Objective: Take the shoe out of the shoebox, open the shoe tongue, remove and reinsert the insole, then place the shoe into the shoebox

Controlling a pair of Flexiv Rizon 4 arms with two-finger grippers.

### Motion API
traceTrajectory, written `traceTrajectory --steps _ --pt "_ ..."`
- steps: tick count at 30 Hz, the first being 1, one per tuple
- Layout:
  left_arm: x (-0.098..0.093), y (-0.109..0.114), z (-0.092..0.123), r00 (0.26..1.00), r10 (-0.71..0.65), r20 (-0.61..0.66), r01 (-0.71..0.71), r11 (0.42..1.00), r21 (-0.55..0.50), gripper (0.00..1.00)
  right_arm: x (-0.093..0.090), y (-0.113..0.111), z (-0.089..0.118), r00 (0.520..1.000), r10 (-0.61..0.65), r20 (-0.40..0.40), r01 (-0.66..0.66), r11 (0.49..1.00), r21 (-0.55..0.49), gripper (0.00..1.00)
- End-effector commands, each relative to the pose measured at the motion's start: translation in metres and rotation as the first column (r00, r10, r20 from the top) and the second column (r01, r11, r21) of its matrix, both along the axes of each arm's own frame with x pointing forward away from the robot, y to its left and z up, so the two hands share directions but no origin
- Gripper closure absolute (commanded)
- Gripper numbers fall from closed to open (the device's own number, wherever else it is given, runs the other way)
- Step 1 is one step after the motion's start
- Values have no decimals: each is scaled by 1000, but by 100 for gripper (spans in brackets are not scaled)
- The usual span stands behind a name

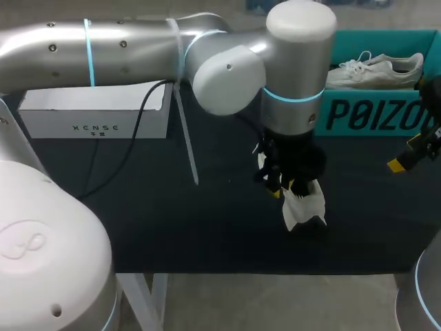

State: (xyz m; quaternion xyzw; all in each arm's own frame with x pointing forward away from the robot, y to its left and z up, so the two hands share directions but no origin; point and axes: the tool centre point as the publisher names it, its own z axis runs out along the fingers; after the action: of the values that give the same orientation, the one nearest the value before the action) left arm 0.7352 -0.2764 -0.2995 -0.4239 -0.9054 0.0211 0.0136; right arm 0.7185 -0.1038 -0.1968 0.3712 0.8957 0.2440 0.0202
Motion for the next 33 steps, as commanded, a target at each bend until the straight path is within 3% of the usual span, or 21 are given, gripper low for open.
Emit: traceTrajectory --steps 1,3,4,6,8,10,12,13,17,20,21,24,25,30,33 --pt "15 -2 23 759 -626 178 644 763 -63 0 -1 0 -1 1000 -1 2 1 1000 -1 0" --pt "24 -19 42 434 -882 182 888 453 76 0 -1 0 -1 1000 -1 2 1 1000 -1 0" --pt "31 -23 50 294 -936 195 946 314 79 0 -1 0 -1 1000 -1 2 1 1000 -1 0" --pt "48 -29 63 161 -983 86 972 173 161 0 -1 0 -1 1000 -1 2 1 1000 -1 0" --pt "56 -33 73 74 -997 5 987 74 140 0 -1 0 -1 1000 -1 2 1 1000 -1 0" --pt "66 -31 77 153 -987 -44 984 148 97 0 -1 0 -1 1000 -1 2 1 1000 -1 0" --pt "73 -24 74 282 -954 -102 959 277 64 0 -1 0 -1 1000 -1 2 1 1000 -1 0" --pt "75 -21 72 302 -948 -100 953 299 50 0 -1 0 -1 1000 -1 2 1 1000 -1 0" --pt "70 -6 58 459 -883 -101 887 463 -10 0 -1 0 -1 1000 -1 2 1 1000 -1 0" --pt "64 2 53 615 -785 -78 787 617 -7 0 -1 0 -1 1000 -1 2 1 1000 -1 0" --pt "61 4 51 695 -715 -81 718 696 22 0 -1 0 -1 1000 -1 2 1 1000 -1 0" --pt "49 7 46 843 -536 -51 536 844 -16 0 -1 0 -1 1000 -1 2 1 1000 -1 0" --pt "43 6 43 873 -484 -66 485 874 3 0 -1 0 -1 1000 -1 2 1 1000 -1 0" --pt "9 -3 26 951 -303 -56 296 948 -117 0 -1 0 -1 1000 -1 2 1 1000 -1 0" --pt "9 -3 26 951 -303 -56 296 948 -117 0 -1 0 -1 1000 -1 2 1 1000 -1 0"
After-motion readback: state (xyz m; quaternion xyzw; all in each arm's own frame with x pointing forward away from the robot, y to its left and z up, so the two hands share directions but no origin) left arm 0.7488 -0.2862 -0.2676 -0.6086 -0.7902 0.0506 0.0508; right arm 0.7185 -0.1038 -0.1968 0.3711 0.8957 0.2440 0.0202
